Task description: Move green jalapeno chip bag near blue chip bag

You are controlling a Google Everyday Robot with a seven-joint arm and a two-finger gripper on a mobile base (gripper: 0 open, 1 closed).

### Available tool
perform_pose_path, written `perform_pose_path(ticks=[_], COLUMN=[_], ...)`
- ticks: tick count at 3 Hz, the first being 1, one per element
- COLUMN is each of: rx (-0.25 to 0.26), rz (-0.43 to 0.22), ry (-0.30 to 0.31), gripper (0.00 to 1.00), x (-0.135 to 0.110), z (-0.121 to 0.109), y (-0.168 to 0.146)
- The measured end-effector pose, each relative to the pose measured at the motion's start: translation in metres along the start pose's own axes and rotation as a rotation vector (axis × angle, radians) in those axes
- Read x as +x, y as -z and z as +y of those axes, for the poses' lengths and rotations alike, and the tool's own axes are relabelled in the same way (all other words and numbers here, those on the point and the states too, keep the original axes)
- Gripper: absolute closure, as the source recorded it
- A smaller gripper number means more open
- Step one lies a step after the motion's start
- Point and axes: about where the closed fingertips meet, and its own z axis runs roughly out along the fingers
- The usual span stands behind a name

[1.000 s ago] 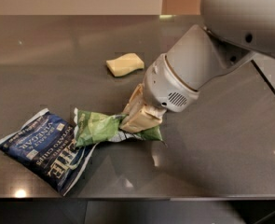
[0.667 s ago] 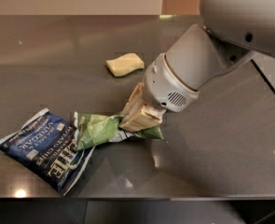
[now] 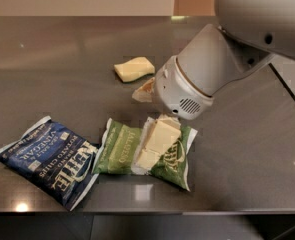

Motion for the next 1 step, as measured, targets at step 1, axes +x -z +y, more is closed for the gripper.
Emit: perform_pose_path(ticks=[1], rx=[0.0], rz=[0.0], ry=[0.0], gripper=[0.0], x=[-0.0001], z=[0.0], y=[0.0])
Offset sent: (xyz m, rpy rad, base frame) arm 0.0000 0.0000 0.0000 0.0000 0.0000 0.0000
